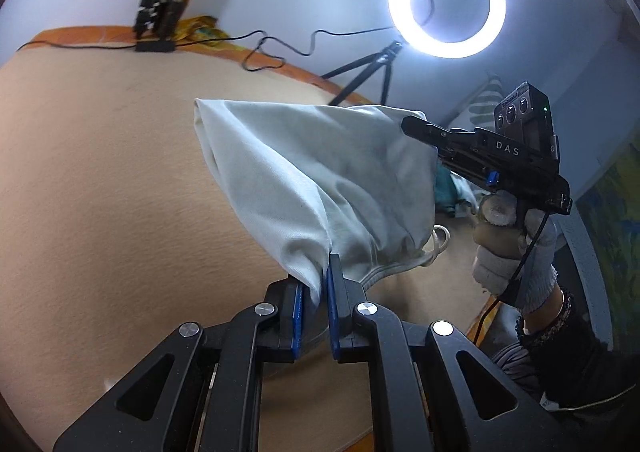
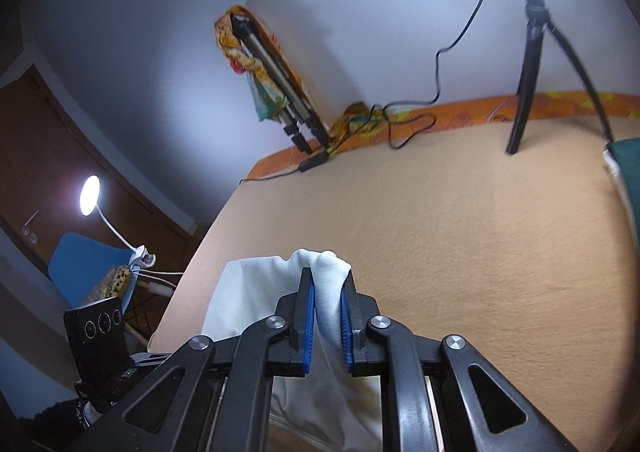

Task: Fold small clothes
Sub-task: 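Lift the bundle with both tools and carry it to the green cloth stack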

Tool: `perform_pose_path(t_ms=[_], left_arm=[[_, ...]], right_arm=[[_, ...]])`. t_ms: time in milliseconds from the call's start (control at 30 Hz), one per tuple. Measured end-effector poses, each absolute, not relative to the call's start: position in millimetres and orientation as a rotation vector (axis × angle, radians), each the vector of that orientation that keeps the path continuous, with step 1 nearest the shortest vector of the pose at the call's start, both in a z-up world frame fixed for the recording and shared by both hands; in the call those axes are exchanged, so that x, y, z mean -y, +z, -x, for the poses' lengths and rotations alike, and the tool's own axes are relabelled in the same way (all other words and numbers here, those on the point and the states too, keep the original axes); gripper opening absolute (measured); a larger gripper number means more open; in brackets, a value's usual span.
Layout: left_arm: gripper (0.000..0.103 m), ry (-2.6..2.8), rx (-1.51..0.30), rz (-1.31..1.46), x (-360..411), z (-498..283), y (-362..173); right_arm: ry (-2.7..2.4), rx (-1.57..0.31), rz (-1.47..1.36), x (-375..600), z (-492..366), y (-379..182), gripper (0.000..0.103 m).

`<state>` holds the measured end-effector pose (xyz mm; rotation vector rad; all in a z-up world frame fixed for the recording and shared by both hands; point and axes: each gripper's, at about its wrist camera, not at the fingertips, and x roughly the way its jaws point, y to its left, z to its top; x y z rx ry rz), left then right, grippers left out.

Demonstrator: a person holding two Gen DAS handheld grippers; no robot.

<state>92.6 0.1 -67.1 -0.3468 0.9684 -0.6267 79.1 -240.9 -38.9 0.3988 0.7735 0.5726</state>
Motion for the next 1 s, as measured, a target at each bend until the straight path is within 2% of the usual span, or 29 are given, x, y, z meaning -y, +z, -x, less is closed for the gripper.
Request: perform_pose_path(t_ms=[467, 1000], left_arm=[[0.008, -0.814, -0.92, 0.278, 120, -121, -51], [0.008, -0.986, -0.861, 0.165, 268, -152, -36]], right_arm=[[0.408, -0.706, -0.424, 360, -43, -24, 0.009], [0.171, -0.645, -0.367, 498, -38, 20, 0.009]])
